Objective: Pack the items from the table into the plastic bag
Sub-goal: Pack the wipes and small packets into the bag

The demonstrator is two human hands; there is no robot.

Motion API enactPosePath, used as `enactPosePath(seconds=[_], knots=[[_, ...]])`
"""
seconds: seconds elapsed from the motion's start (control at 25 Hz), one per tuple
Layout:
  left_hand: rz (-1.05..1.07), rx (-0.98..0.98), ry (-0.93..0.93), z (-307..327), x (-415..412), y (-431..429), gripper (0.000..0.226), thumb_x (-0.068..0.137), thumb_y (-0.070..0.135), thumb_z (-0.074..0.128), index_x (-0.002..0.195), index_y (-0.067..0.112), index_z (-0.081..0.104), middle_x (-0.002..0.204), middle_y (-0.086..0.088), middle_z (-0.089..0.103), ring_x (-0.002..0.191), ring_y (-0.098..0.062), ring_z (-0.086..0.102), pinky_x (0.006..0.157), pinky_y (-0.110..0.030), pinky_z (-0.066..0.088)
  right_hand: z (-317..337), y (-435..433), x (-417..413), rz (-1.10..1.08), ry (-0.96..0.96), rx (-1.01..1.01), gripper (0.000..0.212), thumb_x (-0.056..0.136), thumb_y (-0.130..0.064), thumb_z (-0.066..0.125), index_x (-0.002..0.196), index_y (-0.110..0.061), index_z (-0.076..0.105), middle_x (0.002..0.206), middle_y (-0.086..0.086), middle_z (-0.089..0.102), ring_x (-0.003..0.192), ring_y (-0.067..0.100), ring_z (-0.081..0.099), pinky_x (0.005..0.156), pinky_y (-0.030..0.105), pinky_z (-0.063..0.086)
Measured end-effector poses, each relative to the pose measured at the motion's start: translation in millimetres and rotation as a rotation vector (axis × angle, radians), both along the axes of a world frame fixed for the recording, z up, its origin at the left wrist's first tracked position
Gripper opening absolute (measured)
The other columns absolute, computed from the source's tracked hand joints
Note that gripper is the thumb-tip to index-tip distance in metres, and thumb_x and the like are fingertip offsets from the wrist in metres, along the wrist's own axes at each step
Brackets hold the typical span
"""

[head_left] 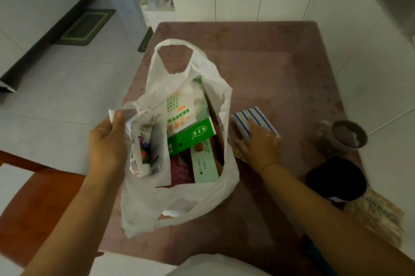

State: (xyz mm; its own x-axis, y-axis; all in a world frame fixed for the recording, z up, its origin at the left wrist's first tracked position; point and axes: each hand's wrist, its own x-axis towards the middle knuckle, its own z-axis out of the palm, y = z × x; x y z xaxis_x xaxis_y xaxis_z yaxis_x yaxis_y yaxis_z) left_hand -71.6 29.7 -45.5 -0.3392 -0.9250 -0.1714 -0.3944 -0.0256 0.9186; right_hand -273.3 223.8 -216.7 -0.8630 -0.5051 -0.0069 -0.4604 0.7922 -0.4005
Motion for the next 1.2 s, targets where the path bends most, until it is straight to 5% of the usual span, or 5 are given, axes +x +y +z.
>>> enactPosePath(seconds=[0.36, 0.56, 0.76, 1.0, 1.2], knots=[[0.022, 0.021, -0.003, 2, -1, 1, 0.033, 0.094, 0.043, 0.04, 0.107, 0.03, 0.068, 0.109, -0.002, 0.067, 0.093, -0.027, 0.063, 0.069, -0.034, 0.052, 19, -14, -57, -0.255, -0.34, -0.017, 0.066, 0.076, -0.038, 0.075, 0.13, -0.01, 0.048, 0.131, 0.015, 0.054, 0.12, 0.034, 0.052, 0.103, 0.05, 0.041], [0.015, 0.029, -0.005, 1, -2, 1, 0.031, 0.092, 0.044, 0.043, 0.102, 0.03, 0.069, 0.107, -0.001, 0.068, 0.089, -0.026, 0.065, 0.067, -0.034, 0.052, 35, 6, -62, -0.623, -0.539, -0.436, 0.062, 0.082, -0.037, 0.068, 0.129, 0.0, 0.052, 0.13, 0.021, 0.057, 0.114, 0.038, 0.056, 0.09, 0.042, 0.047], [0.025, 0.019, -0.002, -1, -3, 2, 0.031, 0.091, 0.044, 0.045, 0.103, 0.029, 0.069, 0.109, -0.003, 0.068, 0.091, -0.029, 0.064, 0.074, -0.041, 0.054, 3, 13, -11, -0.826, -0.612, -0.246, 0.069, 0.074, -0.038, 0.075, 0.129, -0.008, 0.045, 0.138, 0.018, 0.039, 0.124, 0.04, 0.043, 0.1, 0.05, 0.044], [0.022, 0.034, 0.052, 4, 0, 3, 0.028, 0.093, 0.044, 0.041, 0.095, 0.035, 0.067, 0.107, -0.002, 0.067, 0.09, -0.024, 0.063, 0.066, -0.031, 0.05, 9, 6, -18, -0.841, -0.885, -0.615, 0.073, 0.069, -0.016, 0.082, 0.131, -0.002, 0.045, 0.135, 0.018, 0.053, 0.119, 0.037, 0.055, 0.094, 0.047, 0.05], [0.025, 0.05, 0.106, 3, 8, -5, 0.031, 0.094, 0.042, 0.042, 0.102, 0.026, 0.067, 0.103, -0.003, 0.069, 0.091, -0.025, 0.065, 0.072, -0.036, 0.053, 108, 4, -36, -0.731, -0.5, -0.991, 0.065, 0.079, -0.023, 0.074, 0.134, -0.003, 0.046, 0.128, 0.012, 0.058, 0.113, 0.022, 0.06, 0.072, 0.014, 0.046]])
